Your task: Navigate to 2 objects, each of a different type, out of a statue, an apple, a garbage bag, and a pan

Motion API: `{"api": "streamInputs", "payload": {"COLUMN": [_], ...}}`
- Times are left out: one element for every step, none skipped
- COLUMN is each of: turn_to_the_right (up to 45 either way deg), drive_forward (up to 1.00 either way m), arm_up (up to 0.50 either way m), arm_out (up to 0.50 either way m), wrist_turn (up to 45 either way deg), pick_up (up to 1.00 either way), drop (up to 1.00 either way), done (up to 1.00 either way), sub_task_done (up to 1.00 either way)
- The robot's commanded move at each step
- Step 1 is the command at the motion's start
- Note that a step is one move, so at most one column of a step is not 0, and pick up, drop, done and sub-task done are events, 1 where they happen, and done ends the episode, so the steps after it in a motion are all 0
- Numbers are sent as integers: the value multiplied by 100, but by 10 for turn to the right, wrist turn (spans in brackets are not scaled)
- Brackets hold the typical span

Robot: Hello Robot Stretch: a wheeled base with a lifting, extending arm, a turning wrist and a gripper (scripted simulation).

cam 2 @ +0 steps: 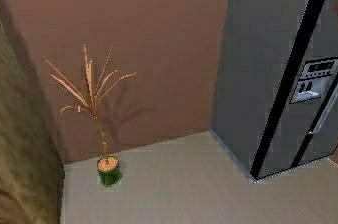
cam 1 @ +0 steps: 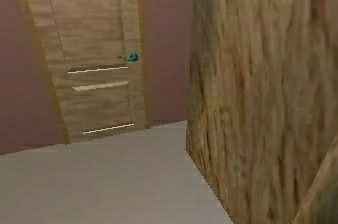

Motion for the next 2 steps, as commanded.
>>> {"api": "streamInputs", "payload": {"turn_to_the_right": [450, 240], "drive_forward": [0, 0], "arm_up": [0, 0], "arm_out": [0, 0], "wrist_turn": [0, 0], "pick_up": [0, 0], "drop": [0, 0], "done": [0, 0], "sub_task_done": [0, 0]}}
